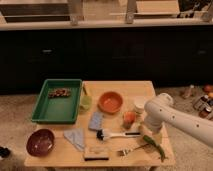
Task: Place fork in red bowl
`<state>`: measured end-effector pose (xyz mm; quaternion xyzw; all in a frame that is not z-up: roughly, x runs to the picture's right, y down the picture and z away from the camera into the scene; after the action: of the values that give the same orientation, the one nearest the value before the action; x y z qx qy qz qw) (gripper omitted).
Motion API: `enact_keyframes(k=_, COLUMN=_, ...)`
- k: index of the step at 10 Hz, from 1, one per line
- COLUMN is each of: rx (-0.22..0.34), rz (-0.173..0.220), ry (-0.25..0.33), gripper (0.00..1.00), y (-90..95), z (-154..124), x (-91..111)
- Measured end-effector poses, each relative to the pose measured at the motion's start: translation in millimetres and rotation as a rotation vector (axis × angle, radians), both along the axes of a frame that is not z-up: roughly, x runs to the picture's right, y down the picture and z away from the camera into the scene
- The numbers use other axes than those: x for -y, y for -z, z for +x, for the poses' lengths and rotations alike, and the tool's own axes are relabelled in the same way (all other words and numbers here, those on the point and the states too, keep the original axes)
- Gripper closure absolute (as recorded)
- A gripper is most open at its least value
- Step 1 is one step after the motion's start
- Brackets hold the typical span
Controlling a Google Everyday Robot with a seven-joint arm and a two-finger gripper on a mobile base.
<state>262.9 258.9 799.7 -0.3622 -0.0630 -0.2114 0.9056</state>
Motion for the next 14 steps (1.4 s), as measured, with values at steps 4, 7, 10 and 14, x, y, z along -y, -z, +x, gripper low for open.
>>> enact_keyframes(k=4, rx=0.043, rz=0.033, ry=-0.057, gripper=0.20, y=26.2, z=2, x=2)
enact_keyframes(k=7, rx=0.072, rz=0.015, ry=-0.071, gripper=0.20, y=41.3, z=-5, x=-11)
enact_keyframes(k=10, rx=0.120, rz=0.015, ry=-0.033, gripper=0.20, y=52.2, z=-20, x=-21)
enact_keyframes(k=14, rx=0.216, rz=0.024, ry=0.023, gripper=0.20, y=65.4, z=-47, x=-36)
